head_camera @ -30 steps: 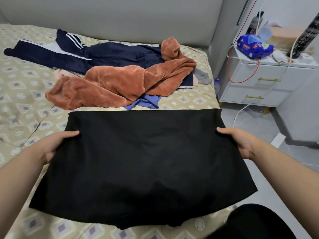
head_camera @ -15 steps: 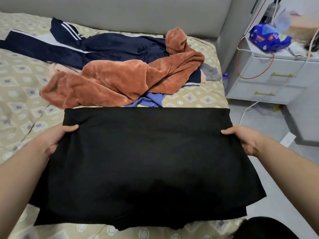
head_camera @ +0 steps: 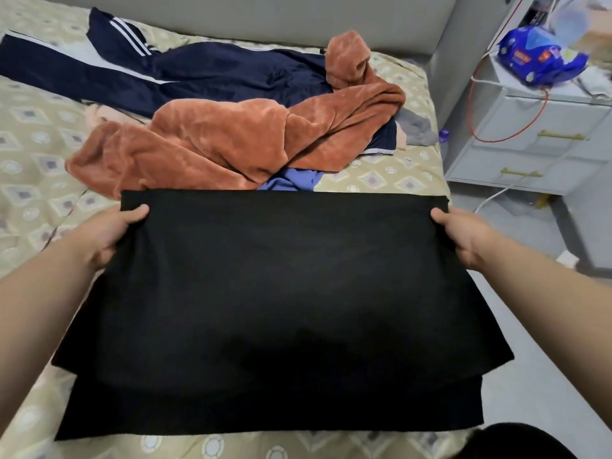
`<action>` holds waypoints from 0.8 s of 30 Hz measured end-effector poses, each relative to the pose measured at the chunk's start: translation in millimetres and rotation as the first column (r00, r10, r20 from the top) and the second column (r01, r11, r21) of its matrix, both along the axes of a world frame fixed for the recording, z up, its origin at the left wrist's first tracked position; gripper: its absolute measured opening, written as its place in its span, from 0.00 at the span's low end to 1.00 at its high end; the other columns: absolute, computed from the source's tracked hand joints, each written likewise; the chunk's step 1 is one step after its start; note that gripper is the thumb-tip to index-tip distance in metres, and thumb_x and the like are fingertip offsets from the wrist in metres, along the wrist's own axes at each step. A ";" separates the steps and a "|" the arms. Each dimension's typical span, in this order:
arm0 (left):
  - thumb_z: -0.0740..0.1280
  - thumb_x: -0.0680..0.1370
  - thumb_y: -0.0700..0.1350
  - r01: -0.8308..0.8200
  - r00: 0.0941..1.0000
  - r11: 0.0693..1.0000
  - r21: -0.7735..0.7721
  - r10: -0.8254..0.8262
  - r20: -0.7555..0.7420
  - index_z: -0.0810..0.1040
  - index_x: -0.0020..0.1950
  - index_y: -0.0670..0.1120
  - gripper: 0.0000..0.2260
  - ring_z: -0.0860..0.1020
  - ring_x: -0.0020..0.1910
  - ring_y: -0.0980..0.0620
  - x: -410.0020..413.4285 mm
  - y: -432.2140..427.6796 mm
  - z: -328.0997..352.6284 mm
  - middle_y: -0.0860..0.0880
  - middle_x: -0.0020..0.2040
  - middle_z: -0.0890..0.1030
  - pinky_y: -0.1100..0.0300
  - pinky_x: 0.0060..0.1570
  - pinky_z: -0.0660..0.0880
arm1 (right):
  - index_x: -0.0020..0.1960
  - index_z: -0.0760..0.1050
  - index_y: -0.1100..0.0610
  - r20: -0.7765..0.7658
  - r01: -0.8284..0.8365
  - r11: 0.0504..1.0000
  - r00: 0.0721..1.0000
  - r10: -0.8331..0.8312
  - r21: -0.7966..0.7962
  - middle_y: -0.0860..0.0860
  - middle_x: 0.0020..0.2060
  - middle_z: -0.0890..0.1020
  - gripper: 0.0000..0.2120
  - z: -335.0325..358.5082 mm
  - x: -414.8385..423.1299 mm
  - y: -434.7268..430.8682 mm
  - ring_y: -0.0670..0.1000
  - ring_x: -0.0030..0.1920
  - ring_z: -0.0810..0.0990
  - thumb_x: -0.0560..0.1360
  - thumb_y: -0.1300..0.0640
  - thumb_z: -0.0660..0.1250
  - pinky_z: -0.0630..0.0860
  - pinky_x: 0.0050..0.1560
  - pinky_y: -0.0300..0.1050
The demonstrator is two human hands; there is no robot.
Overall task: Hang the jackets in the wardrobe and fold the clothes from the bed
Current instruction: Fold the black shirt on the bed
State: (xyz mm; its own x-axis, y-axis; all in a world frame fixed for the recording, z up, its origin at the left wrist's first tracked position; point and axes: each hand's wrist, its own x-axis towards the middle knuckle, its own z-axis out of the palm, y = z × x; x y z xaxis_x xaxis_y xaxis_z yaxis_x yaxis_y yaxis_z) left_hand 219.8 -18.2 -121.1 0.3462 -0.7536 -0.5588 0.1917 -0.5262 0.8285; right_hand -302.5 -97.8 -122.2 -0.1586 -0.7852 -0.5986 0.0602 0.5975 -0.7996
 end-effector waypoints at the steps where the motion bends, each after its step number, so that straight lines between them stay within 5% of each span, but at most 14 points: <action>1: 0.61 0.83 0.45 0.019 1.000 1.000 0.007 -0.019 0.006 0.78 0.57 0.46 0.08 0.84 0.34 0.55 -3.9 3.4 -2.2 0.51 0.37 0.86 0.55 0.45 0.82 | 0.68 0.75 0.54 -0.020 -0.011 1.000 1.000 0.011 0.021 0.54 0.48 0.86 0.15 -5.1 -2.6 7.1 0.53 0.43 0.86 0.82 0.54 0.63 0.82 0.34 0.49; 7: 0.62 0.81 0.51 0.036 0.999 0.985 0.171 -0.035 -0.011 0.86 0.42 0.44 0.18 0.84 0.32 0.52 -11.3 32.5 13.4 0.49 0.36 0.86 0.56 0.31 0.82 | 0.56 0.80 0.58 0.022 -0.163 0.966 0.987 0.162 0.200 0.57 0.47 0.87 0.12 -0.1 -26.4 75.3 0.54 0.41 0.87 0.79 0.51 0.65 0.83 0.38 0.46; 9: 0.63 0.80 0.52 0.078 0.997 0.972 0.223 -0.072 -0.036 0.87 0.37 0.44 0.20 0.85 0.33 0.49 -9.0 61.4 18.3 0.46 0.38 0.86 0.53 0.38 0.82 | 0.56 0.80 0.59 0.031 -0.202 0.948 0.979 0.201 0.244 0.57 0.50 0.86 0.13 -1.3 -38.2 103.3 0.55 0.45 0.87 0.79 0.52 0.65 0.82 0.44 0.48; 12: 0.62 0.80 0.48 0.119 0.993 0.944 0.309 -0.107 -0.053 0.87 0.42 0.41 0.18 0.85 0.38 0.43 -7.5 110.7 16.8 0.41 0.44 0.86 0.46 0.47 0.79 | 0.60 0.79 0.62 0.026 -0.187 0.946 0.982 0.187 0.266 0.59 0.53 0.85 0.16 -5.9 -48.6 133.8 0.58 0.49 0.86 0.79 0.52 0.65 0.82 0.52 0.53; 17: 0.61 0.81 0.41 0.060 0.996 0.976 0.211 -0.046 -0.071 0.79 0.57 0.40 0.10 0.85 0.44 0.42 -2.5 160.4 14.1 0.40 0.50 0.85 0.45 0.38 0.83 | 0.54 0.79 0.62 0.221 -0.006 0.976 0.974 -0.043 0.218 0.57 0.44 0.87 0.10 3.2 -42.4 159.5 0.54 0.39 0.87 0.81 0.57 0.61 0.84 0.35 0.50; 19: 0.66 0.78 0.46 0.031 0.989 0.967 0.252 -0.067 0.133 0.78 0.57 0.39 0.13 0.84 0.33 0.40 0.1 168.5 8.8 0.38 0.46 0.84 0.49 0.29 0.81 | 0.48 0.78 0.60 0.095 -0.022 0.986 0.995 0.006 0.163 0.57 0.38 0.86 0.09 0.4 -37.1 171.2 0.54 0.33 0.85 0.81 0.57 0.62 0.81 0.30 0.49; 21: 0.73 0.75 0.49 0.030 0.868 0.951 0.308 -0.178 0.464 0.77 0.54 0.36 0.18 0.79 0.29 0.41 -1.5 168.4 -0.2 0.37 0.43 0.82 0.50 0.29 0.77 | 0.40 0.75 0.59 -0.280 -0.084 0.996 0.956 0.090 0.035 0.57 0.32 0.80 0.11 -8.6 -35.0 181.7 0.54 0.26 0.78 0.79 0.54 0.67 0.74 0.27 0.46; 23: 0.74 0.75 0.49 -0.017 0.566 0.958 0.287 -0.227 0.792 0.76 0.54 0.36 0.18 0.80 0.42 0.36 -18.7 168.2 0.1 0.35 0.48 0.81 0.42 0.43 0.77 | 0.42 0.76 0.58 -0.582 -0.123 0.990 0.811 0.057 -0.075 0.53 0.35 0.79 0.11 -16.4 -35.3 190.1 0.54 0.34 0.78 0.76 0.51 0.71 0.77 0.35 0.50; 24: 0.73 0.75 0.50 -0.032 0.374 0.969 0.246 -0.217 0.902 0.76 0.58 0.37 0.20 0.79 0.50 0.34 -32.7 170.3 4.2 0.35 0.52 0.80 0.41 0.49 0.75 | 0.46 0.77 0.57 -0.600 -0.130 0.988 0.798 0.055 -0.082 0.52 0.39 0.81 0.11 -17.8 -35.5 193.9 0.54 0.39 0.80 0.75 0.49 0.71 0.78 0.43 0.51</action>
State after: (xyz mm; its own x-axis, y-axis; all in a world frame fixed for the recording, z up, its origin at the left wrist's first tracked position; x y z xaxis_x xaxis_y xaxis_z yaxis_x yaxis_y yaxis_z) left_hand 187.1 152.1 -116.9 0.6714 -0.7376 -0.0717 -0.6795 -0.6513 0.3377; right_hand -338.1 96.1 -140.0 -0.3771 -0.8702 -0.3171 -0.4999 0.4795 -0.7212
